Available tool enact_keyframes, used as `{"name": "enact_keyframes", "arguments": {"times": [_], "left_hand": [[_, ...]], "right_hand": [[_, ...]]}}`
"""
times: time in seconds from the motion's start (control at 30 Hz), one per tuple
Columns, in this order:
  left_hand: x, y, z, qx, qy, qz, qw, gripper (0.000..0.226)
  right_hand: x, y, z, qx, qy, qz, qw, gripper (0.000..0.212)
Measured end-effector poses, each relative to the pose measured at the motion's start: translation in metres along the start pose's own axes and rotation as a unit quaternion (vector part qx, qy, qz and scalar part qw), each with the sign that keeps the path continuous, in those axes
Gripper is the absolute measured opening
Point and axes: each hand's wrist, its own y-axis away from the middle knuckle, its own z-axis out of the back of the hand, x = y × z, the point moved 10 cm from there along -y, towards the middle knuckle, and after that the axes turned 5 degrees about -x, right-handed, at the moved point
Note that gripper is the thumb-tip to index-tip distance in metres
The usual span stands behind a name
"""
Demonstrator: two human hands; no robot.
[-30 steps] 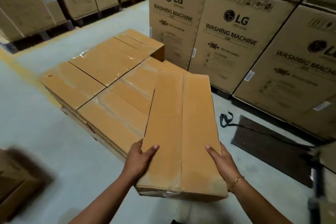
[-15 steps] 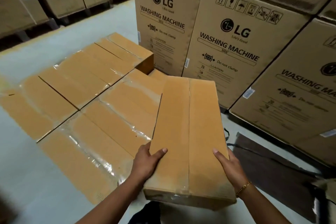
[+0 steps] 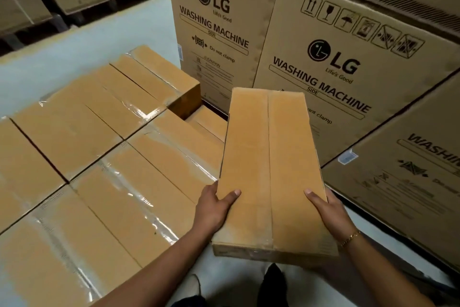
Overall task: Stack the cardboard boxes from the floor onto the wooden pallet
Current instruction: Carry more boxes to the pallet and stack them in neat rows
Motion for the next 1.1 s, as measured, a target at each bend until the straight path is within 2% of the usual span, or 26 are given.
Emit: {"name": "enact_keyframes", "arguments": {"times": [0.2, 0.37, 0.47, 0.63, 0.77, 0.9, 1.0, 1.1], "left_hand": [[-0.033, -0.05, -0.075, -0.073, 0.046, 0.034, 0.996, 0.07], [-0.055, -0.085, -0.128, -0.124, 0.082, 0.084, 0.985, 0.063], [-0.062, -0.106, -0.15, -0.141, 0.096, 0.112, 0.979, 0.07], [-0.067, -0.14, -0.176, -0.155, 0.152, 0.153, 0.964, 0.044], [-0.054, -0.167, -0.197, -0.141, 0.168, 0.179, 0.959, 0.044], [-0.026, -0.192, -0.217, -0.158, 0.198, 0.214, 0.943, 0.046], [0.003, -0.203, -0.238, -0.176, 0.223, 0.244, 0.927, 0.051], [0.034, -0.21, -0.264, -0.2, 0.271, 0.276, 0.9, 0.056]], "right_hand": [[0.041, -0.14, 0.031, 0.062, 0.057, 0.037, 0.996, 0.027], [0.071, -0.247, 0.039, 0.145, 0.134, 0.059, 0.979, 0.038], [0.094, -0.298, 0.033, 0.175, 0.164, 0.078, 0.968, 0.041], [0.125, -0.361, 0.006, 0.227, 0.203, 0.097, 0.947, 0.038], [0.125, -0.401, -0.018, 0.25, 0.23, 0.11, 0.934, 0.041], [0.11, -0.438, -0.047, 0.265, 0.256, 0.109, 0.923, 0.039], [0.09, -0.463, -0.066, 0.277, 0.261, 0.123, 0.917, 0.05], [0.076, -0.483, -0.085, 0.296, 0.263, 0.122, 0.91, 0.036]]}}
